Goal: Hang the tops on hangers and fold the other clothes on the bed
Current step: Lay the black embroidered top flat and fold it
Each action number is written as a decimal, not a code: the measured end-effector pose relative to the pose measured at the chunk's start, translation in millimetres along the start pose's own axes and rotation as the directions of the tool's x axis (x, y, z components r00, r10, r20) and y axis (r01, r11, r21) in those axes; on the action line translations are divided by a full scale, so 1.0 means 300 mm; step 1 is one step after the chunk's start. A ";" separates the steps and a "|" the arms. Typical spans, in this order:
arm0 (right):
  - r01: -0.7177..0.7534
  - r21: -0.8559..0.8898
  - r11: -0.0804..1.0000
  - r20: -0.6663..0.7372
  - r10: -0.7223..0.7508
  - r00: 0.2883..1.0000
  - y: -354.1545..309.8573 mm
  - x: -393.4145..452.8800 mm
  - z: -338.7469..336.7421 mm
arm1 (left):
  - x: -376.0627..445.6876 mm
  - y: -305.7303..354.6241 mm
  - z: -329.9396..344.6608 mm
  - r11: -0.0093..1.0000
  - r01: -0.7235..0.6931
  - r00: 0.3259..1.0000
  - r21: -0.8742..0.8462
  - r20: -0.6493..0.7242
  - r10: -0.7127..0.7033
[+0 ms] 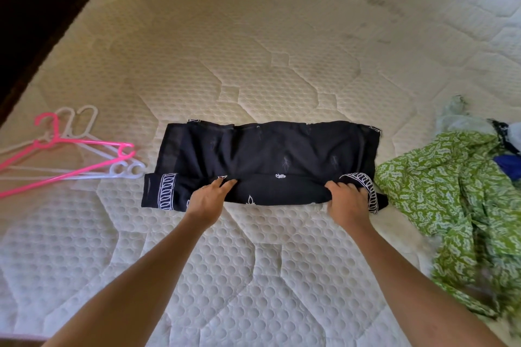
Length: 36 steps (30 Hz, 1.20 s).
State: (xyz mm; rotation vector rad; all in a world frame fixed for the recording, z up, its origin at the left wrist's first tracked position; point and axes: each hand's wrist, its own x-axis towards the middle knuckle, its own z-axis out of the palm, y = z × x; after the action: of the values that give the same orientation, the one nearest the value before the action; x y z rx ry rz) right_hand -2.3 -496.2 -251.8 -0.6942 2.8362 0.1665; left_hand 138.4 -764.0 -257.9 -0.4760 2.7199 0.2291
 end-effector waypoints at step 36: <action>-0.070 0.025 0.997 0.163 0.065 0.984 -0.048 0.089 -0.109 | 0.037 -0.045 -0.108 0.984 0.135 0.991 0.115 -0.022 -0.133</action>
State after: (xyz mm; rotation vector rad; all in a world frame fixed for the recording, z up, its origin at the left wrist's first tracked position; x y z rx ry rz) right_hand -24.6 -526.1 -227.1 -0.5520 2.7018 0.1812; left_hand 122.9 -787.0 -233.5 -0.6255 2.6828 0.0315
